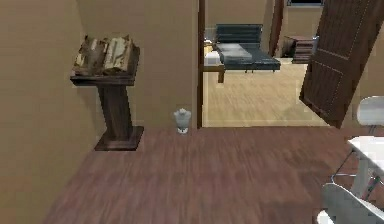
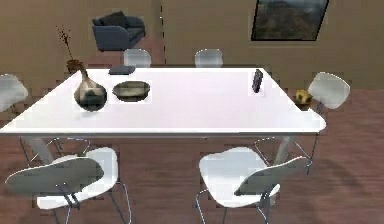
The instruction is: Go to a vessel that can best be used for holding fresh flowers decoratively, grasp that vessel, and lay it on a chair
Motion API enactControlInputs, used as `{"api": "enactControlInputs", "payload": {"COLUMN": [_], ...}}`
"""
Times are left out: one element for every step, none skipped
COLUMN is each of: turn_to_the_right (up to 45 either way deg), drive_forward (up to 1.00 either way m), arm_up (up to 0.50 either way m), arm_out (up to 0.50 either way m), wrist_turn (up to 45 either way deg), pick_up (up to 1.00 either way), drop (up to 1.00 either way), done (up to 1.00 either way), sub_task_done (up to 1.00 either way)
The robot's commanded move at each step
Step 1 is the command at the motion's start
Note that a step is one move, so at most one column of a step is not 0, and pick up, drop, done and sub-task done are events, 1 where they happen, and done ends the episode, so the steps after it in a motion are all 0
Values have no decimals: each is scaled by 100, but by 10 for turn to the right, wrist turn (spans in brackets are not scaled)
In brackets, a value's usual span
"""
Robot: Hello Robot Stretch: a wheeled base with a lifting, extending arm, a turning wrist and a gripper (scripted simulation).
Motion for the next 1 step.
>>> {"api": "enactControlInputs", "payload": {"turn_to_the_right": [-240], "drive_forward": [0], "arm_up": [0], "arm_out": [0], "wrist_turn": [0], "pick_up": [0], "drop": [0], "done": [0], "sub_task_done": [0]}}
